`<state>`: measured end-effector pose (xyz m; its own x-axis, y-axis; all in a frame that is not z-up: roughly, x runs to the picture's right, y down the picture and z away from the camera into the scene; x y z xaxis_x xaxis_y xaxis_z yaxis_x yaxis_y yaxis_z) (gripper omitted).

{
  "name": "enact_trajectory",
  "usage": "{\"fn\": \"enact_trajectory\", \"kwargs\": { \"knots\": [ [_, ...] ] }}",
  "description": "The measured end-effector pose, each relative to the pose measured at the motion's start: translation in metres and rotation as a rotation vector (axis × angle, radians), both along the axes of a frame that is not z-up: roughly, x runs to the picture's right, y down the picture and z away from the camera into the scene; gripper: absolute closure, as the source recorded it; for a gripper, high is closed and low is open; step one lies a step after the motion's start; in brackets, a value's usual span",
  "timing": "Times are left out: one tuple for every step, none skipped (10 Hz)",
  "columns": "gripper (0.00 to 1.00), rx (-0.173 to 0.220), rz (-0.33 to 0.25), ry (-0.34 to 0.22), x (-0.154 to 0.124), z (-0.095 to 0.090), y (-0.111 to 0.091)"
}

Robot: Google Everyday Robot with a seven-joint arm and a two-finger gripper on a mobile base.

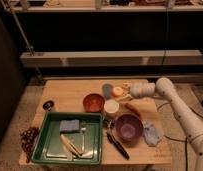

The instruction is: Place apple in plastic cup

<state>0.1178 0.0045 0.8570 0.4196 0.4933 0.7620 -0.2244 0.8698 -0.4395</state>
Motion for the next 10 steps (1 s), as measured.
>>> {"fn": "enact_trajectory", "kwargs": {
  "knots": [
    [1.00, 0.010, 0.002, 0.012, 0.002, -0.001, -0.005],
    [1.00, 0.016, 0.007, 0.021, 0.005, -0.001, -0.009],
    [1.00, 0.021, 0.016, 0.030, 0.010, 0.001, -0.013],
    [1.00, 0.027, 0.035, 0.034, 0.016, 0.005, -0.019],
    [1.00, 0.034, 0.045, 0.029, 0.017, 0.010, -0.026],
    [1.00, 0.039, 0.051, 0.023, 0.017, 0.016, -0.035],
    [1.00, 0.044, 0.057, 0.020, 0.016, 0.025, -0.046],
    [1.00, 0.046, 0.054, 0.018, 0.013, 0.033, -0.056],
    [1.00, 0.047, 0.052, 0.017, 0.009, 0.039, -0.062],
    [1.00, 0.039, 0.043, 0.015, 0.004, 0.044, -0.063]
  ]
}}
